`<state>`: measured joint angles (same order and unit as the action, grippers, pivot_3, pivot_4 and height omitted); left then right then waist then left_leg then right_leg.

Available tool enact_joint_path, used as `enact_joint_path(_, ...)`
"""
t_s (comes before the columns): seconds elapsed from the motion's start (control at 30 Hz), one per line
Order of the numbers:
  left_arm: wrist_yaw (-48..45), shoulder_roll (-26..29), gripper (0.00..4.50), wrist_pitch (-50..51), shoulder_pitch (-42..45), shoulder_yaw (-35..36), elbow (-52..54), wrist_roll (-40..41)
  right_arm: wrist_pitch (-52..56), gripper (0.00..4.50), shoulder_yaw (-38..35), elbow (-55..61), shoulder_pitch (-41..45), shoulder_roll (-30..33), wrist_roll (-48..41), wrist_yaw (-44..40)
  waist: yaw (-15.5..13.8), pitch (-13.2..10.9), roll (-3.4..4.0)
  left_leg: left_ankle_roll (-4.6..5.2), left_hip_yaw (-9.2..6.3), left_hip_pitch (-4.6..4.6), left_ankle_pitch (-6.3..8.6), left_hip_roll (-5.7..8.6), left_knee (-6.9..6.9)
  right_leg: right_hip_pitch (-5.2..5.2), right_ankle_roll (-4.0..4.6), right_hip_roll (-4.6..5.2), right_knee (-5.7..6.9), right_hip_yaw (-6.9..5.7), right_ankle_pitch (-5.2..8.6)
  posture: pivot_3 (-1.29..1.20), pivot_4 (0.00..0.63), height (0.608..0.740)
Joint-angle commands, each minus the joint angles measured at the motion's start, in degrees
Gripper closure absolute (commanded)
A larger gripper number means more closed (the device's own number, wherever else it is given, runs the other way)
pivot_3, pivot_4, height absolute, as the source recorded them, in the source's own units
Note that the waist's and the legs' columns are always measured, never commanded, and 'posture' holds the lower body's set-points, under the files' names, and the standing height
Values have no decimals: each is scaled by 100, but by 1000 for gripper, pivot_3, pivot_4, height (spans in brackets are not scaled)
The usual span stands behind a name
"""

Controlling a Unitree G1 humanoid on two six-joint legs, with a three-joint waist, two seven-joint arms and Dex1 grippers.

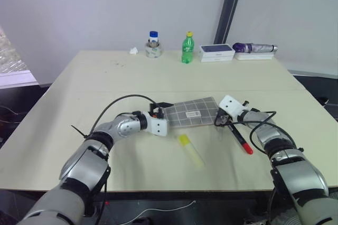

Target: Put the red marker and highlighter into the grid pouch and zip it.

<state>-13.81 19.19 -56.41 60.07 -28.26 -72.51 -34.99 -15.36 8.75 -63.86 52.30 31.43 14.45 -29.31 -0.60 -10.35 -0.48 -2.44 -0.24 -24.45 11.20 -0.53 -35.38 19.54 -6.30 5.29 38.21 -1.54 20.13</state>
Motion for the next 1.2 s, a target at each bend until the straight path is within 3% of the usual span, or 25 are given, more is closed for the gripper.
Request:
enact_joint_path(0.03,-565,-113,1284,7,-217,-128,-178,9,-71,4500,-32,184,11,18,-30,-12,-5,0,0,0,0,0,0,0,0,0,0,0,0,0,0,0,150,740)
enact_joint_path(0.23,-972,-61,4474,17,-266,110,-168,366,-77,4500,-44,228,-1,46,-35,-21,19,5,9,0,1,1,0,0,1,1,0,0,0,1,0,0,150,740)
enact_joint_path(0.53,-1665,206,4474,-152,-472,884,85,1305,-38,4500,-389,696,65,218,-397,-196,146,6,10,0,0,1,0,-2,8,5,0,-1,0,1,0,0,150,740)
enact_joint_path(0.63,-1611,444,4500,-181,-634,1001,339,1396,-27,3670,-552,1029,31,341,-552,-223,175,5,10,-1,2,0,0,-4,10,9,0,-1,0,1,0,0,150,740)
enact_joint_path(0.87,-1385,898,4500,347,-1546,1477,1680,1853,1810,38,-1309,3767,-1081,222,-1871,-744,140,5,10,-2,2,-2,-1,-14,11,11,0,-3,0,4,0,0,150,740)
enact_joint_path(1.03,-1171,922,4500,1253,-2427,1828,3075,2135,3436,38,-1191,6086,-2244,-109,-2352,-621,127,5,10,0,-1,-4,0,-20,9,11,0,-3,5,5,0,0,150,740)
enact_joint_path(1.2,-985,733,4500,1997,-2921,1976,3907,2254,4322,38,-911,6904,-2776,-537,-2374,-259,118,5,10,28,-6,-2,17,-16,4,11,1,-5,16,4,0,0,150,740)
